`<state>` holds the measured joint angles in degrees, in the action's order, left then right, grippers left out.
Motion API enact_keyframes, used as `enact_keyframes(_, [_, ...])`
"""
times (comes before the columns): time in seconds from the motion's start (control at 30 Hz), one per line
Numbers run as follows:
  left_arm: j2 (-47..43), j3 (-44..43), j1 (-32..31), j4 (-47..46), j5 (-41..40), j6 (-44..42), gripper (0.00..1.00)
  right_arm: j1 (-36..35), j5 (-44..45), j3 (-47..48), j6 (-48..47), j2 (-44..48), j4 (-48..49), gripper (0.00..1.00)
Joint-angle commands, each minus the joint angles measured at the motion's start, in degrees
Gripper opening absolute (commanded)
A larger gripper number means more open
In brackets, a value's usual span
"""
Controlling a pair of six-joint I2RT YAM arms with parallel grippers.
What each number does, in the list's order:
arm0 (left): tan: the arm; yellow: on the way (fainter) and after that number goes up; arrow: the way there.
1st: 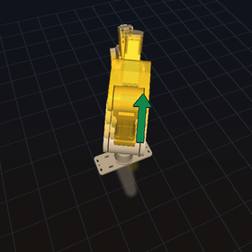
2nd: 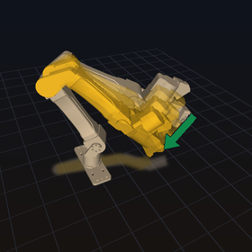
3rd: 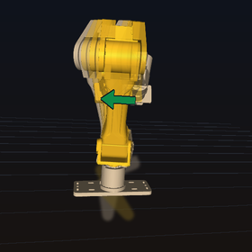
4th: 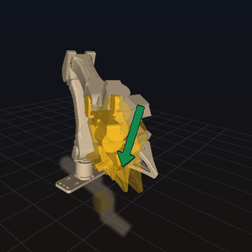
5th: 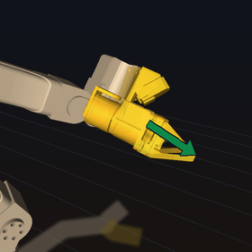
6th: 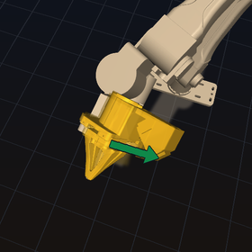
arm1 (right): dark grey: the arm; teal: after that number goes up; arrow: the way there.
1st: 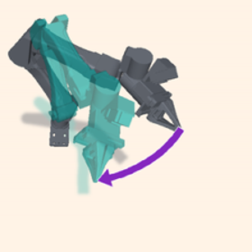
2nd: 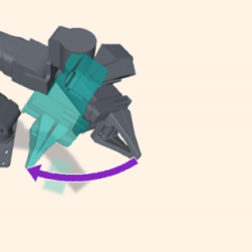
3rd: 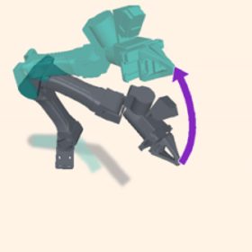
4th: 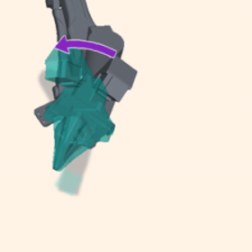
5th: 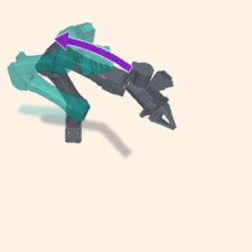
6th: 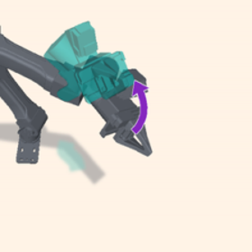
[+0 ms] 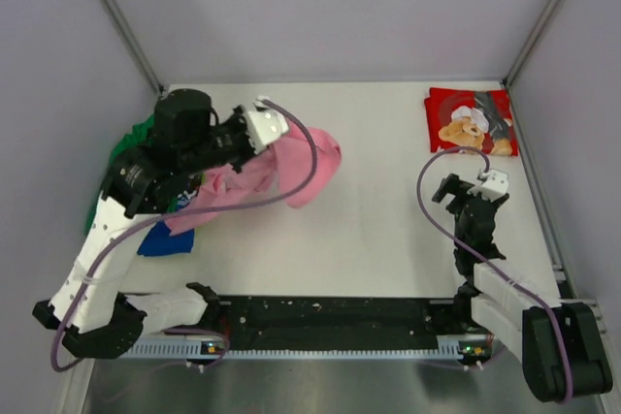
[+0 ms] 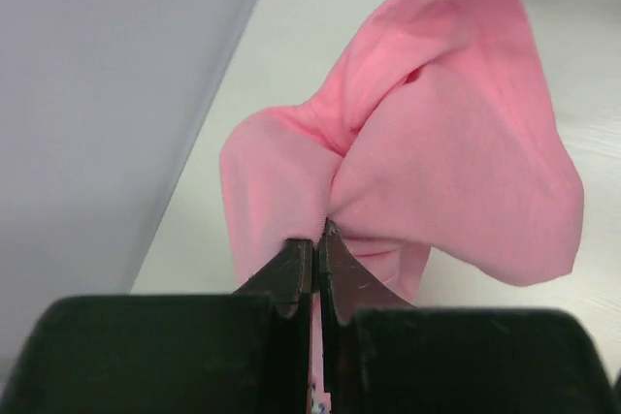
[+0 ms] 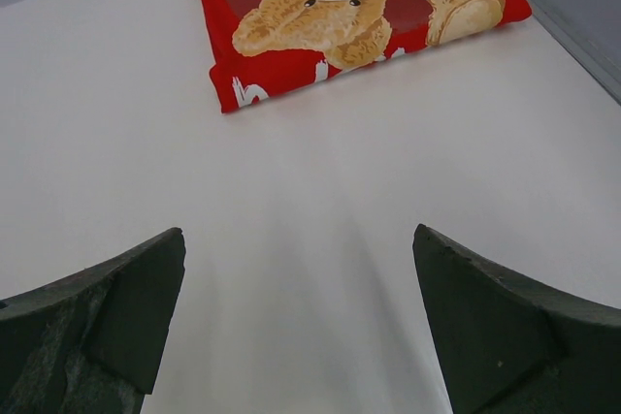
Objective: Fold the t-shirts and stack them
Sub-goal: Move the tshirt to the center of the board, then flatten out the tshirt
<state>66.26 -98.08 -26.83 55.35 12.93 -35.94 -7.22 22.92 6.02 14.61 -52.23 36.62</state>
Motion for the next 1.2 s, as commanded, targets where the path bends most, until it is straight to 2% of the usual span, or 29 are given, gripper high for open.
enact_keyframes(0.0, [2.3, 1.8, -16.6, 0.7, 2.8, -2.3, 0.00, 0.0, 0.8, 1.4, 0.6, -0.5, 1.1, 0.99])
enact_keyframes(0.07, [4.2, 6.0, -20.2, -0.9, 4.6, -4.7, 0.00, 0.0, 1.1, 1.4, 0.7, -0.6, 1.0, 0.99])
enact_keyframes(0.2, [12.2, 13.8, -20.2, -9.5, 4.0, -6.9, 0.00, 0.0, -0.9, 2.0, -1.0, 0.4, 0.2, 0.99])
enact_keyframes(0.33, [23.8, 11.3, -17.3, -13.6, 1.8, -8.2, 0.00, 0.0, -8.0, 9.7, -1.3, 6.4, -12.7, 0.99])
enact_keyframes(0.47, [36.1, 1.2, -11.7, -14.3, 3.1, -6.4, 0.01, 0.0, -30.2, 19.0, -1.4, 5.7, -18.4, 0.99])
enact_keyframes(0.53, [41.4, -5.2, -9.5, -11.7, 1.7, -4.8, 0.44, -0.1, -41.1, 21.8, 0.0, 4.4, -18.5, 0.98])
enact_keyframes(0.57, [43.2, -8.0, -7.7, -10.7, 1.7, -3.5, 0.58, -0.2, -45.2, 22.4, 0.3, 4.2, -18.0, 0.96])
enact_keyframes(0.63, [45.2, -11.2, -4.6, -8.2, 3.6, -0.1, 0.71, -0.7, -52.9, 22.6, 1.0, 4.1, -16.2, 0.93])
enact_keyframes(0.73, [41.3, -9.3, 0.2, -7.3, 7.5, 3.8, 0.77, -4.0, -54.5, 23.3, -1.4, 3.3, -17.1, 0.89])
enact_keyframes(0.87, [31.3, 0.2, 5.0, -6.1, 6.1, 4.0, 0.78, -11.9, -48.4, 28.3, -8.4, -3.9, -28.2, 0.85])
enact_keyframes(1.0, [20.5, 15.9, 9.1, -1.7, 7.4, -0.1, 0.78, -17.2, -45.9, 35.2, -11.7, -15.0, -38.0, 0.79])
enact_keyframes(1.1, [12.7, 28.4, 10.1, 0.5, 7.0, -3.8, 0.78, -20.5, -45.5, 39.7, -13.1, -22.5, -42.6, 0.80])
enact_keyframes(1.17, [8.2, 37.6, 10.2, -0.2, 4.9, -5.4, 0.79, -22.7, -41.5, 42.0, -14.0, -26.9, -45.0, 0.82])
